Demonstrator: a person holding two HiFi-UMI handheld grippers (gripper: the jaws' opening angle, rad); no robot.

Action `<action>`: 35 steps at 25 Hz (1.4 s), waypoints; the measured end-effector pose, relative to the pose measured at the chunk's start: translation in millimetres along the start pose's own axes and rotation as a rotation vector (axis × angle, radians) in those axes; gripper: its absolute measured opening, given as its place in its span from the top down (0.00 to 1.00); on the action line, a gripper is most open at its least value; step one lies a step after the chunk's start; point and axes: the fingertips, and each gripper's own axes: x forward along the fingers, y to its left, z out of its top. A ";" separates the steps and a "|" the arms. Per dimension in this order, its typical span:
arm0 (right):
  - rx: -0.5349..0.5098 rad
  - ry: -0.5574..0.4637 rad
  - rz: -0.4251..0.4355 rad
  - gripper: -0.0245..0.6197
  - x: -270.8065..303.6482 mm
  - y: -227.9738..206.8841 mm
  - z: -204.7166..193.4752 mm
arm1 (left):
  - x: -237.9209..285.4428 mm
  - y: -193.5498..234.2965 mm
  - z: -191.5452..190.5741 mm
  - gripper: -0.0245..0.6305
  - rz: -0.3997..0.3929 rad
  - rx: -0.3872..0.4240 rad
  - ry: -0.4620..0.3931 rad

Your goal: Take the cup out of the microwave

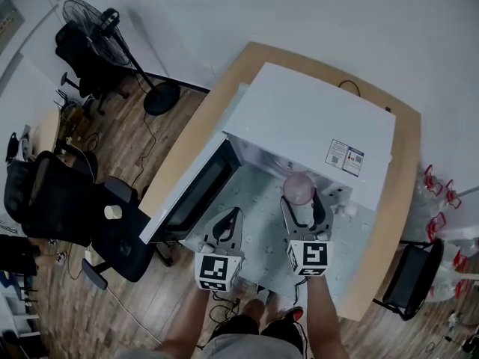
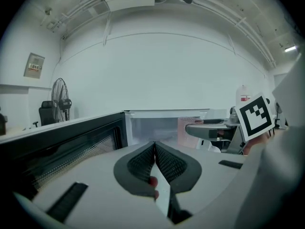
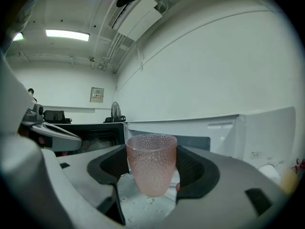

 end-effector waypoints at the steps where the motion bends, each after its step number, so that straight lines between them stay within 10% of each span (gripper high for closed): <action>1: -0.001 -0.001 0.002 0.45 -5.6 0.7 0.3 | -3.8 -3.5 0.0 0.93 0.001 0.001 -0.001; 35: -0.010 -0.043 -0.163 0.45 -244.4 -53.1 -12.0 | -90.7 -191.5 -17.7 0.93 -0.187 0.066 -0.034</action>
